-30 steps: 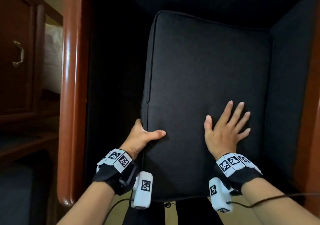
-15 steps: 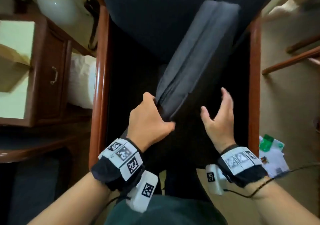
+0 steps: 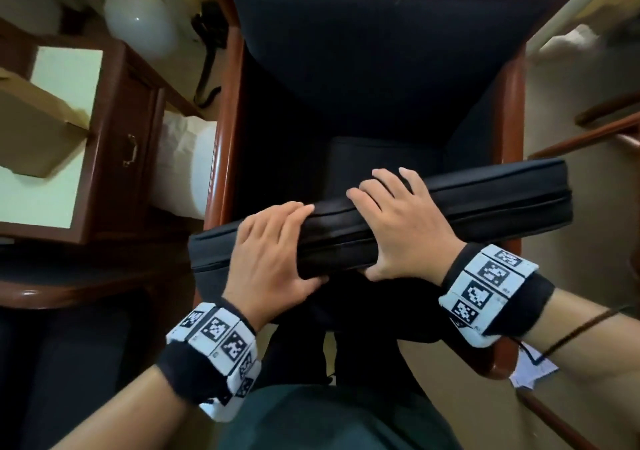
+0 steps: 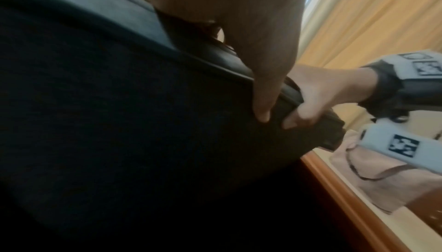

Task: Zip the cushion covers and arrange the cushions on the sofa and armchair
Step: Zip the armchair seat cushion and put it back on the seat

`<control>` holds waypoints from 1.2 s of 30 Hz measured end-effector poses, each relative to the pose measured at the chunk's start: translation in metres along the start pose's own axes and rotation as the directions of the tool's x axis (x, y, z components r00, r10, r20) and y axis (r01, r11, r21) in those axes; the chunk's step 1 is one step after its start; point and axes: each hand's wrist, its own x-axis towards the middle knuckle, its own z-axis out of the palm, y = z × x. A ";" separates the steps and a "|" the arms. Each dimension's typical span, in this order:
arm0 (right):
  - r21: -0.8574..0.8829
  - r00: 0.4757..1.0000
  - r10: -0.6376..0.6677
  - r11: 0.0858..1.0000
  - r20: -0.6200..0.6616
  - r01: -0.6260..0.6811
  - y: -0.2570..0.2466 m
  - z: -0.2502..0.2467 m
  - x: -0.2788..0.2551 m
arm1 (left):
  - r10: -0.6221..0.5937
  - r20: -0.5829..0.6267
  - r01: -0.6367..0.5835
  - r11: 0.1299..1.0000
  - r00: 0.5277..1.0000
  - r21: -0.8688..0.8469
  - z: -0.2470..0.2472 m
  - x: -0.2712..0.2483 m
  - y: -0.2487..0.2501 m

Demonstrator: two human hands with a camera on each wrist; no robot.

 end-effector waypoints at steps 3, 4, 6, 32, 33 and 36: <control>0.004 0.998 0.060 0.998 -0.012 -0.060 -0.014 0.007 -0.001 | -0.115 0.019 0.114 0.993 0.993 0.032 -0.011 -0.018 -0.035; 0.011 0.996 0.086 0.996 -0.034 -0.086 -0.017 0.010 0.000 | -0.154 0.014 0.154 0.988 0.988 0.030 -0.013 -0.025 -0.046; 0.027 0.986 0.115 0.993 -0.120 -0.113 -0.019 0.016 -0.001 | -0.192 -0.017 0.192 0.981 0.981 -0.013 -0.012 -0.036 -0.062; 0.721 0.806 0.397 0.691 -0.439 0.052 0.058 -0.103 -0.035 | 0.160 -0.251 -0.183 0.981 0.955 -0.069 -0.234 0.032 0.080; 0.743 0.800 0.432 0.668 -0.416 0.025 0.054 -0.089 -0.031 | 0.180 -0.229 -0.193 0.981 0.957 -0.035 -0.231 0.041 0.085; 0.760 0.870 0.426 0.642 -0.249 -0.096 0.035 -0.043 -0.017 | 0.220 -0.104 -0.218 0.976 0.970 0.028 -0.194 0.066 0.091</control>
